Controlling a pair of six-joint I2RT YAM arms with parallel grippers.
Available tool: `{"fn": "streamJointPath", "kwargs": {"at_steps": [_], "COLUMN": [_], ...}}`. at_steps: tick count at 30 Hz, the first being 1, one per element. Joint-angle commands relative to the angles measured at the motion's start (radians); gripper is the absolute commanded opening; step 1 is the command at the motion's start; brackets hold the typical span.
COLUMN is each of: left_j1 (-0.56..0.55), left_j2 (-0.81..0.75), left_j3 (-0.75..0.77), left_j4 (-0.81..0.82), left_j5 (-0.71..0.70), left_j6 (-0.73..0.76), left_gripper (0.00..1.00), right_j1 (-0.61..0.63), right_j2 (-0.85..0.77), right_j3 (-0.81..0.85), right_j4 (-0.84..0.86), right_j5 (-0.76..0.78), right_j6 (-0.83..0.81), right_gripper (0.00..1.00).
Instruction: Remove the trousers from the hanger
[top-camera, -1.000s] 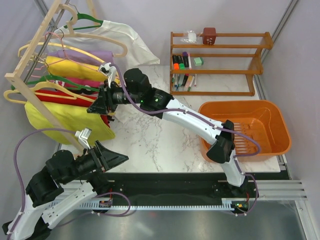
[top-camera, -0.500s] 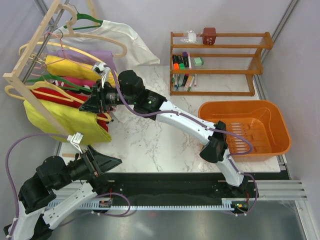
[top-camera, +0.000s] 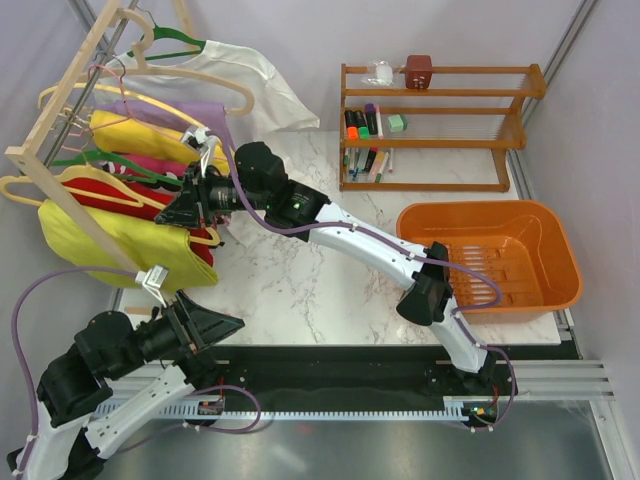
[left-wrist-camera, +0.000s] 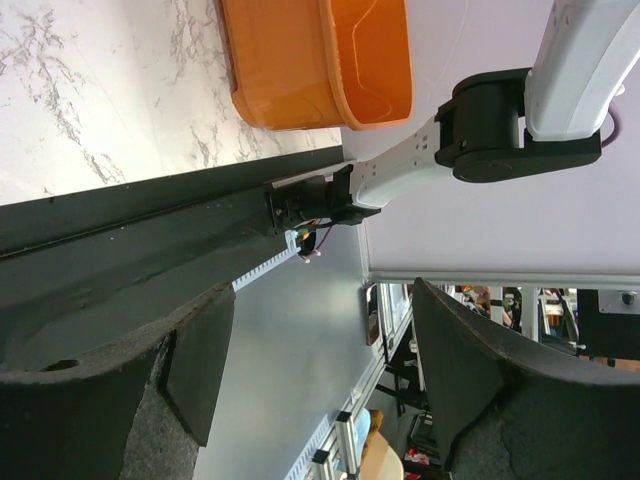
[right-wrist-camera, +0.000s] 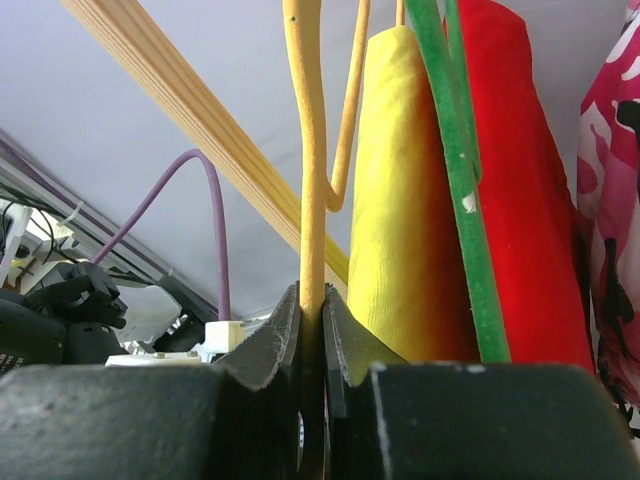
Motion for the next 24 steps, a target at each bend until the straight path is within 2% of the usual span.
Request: {"fn": "streamJointPath", "kwargs": {"at_steps": [1,18,24], "left_j1": [-0.006,-0.006,-0.006], "left_j2": [0.032,0.048,0.049], "left_j3": [0.015,0.001,0.001], "left_j4": [0.014,0.051,0.055], "left_j5": [-0.007,-0.016,-0.019], "left_j6": [-0.021,-0.012,-0.011], "left_gripper": [0.79,0.79,0.79], "right_j1": [0.006,-0.004,-0.006], "right_j2": [-0.024,-0.136,-0.194], "right_j3": [0.041,-0.014,-0.100], "right_j4": [0.114,0.349,0.450], "right_j5": [-0.029,-0.025,-0.028], "right_j6": [0.019,0.226,0.301], "right_gripper": [0.00,0.00,0.00]}}
